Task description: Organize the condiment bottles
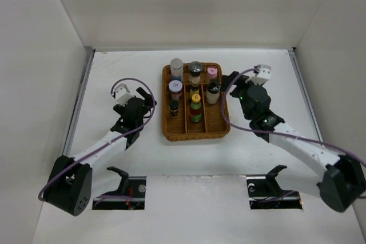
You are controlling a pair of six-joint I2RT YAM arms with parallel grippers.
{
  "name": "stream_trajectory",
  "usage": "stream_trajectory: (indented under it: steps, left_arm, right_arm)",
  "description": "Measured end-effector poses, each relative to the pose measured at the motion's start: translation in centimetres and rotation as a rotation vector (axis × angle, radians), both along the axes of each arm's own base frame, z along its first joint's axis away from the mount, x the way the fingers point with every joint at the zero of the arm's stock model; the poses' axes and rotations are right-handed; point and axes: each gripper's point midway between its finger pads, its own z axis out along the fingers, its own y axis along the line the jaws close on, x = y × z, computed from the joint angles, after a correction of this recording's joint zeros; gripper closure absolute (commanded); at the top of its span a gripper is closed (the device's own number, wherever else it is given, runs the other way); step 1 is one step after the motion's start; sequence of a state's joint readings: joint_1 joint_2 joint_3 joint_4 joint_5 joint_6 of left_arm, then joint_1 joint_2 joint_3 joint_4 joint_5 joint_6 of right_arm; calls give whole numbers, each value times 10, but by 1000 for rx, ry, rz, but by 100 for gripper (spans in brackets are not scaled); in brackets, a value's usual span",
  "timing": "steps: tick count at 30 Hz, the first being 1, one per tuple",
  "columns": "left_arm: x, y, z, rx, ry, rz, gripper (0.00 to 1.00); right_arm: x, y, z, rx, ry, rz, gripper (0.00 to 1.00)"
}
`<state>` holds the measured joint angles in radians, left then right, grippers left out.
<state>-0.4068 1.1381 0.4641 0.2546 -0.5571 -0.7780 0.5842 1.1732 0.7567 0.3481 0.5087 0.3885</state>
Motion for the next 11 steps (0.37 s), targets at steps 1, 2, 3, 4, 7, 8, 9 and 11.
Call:
stream_trajectory:
  steps: [1,2,3,4,7,8,9,11]
  left_arm:
    - [0,-3,6,-3,-8,-7,0]
    - [0,-5,12,-6,-18,-13,0]
    - [1,-8,19,-10,-29,-17,0]
    - [2,-10,26,-14,-40,-23,0]
    - [6,-17,46,-18,-74,-36,0]
    - [7,-18,51,-18,-83,-39,0]
    - [8,-20,54,-15,-88,-42,0]
    - [9,-21,61,-4,-90,-47,0]
  right_arm:
    - [-8,-6,4,23,-17,-4,0]
    - [-16,-11,4,40,-25,-5,0]
    - [-23,-15,3,54,-30,-5,0]
    - [-29,-18,-1,61,-29,-5,0]
    - [-45,-23,-19,74,-8,4,0]
    - [-50,-23,-25,76,1,11,0]
    - [-55,-24,-31,78,9,18,0]
    - [-63,-26,-39,79,20,24,5]
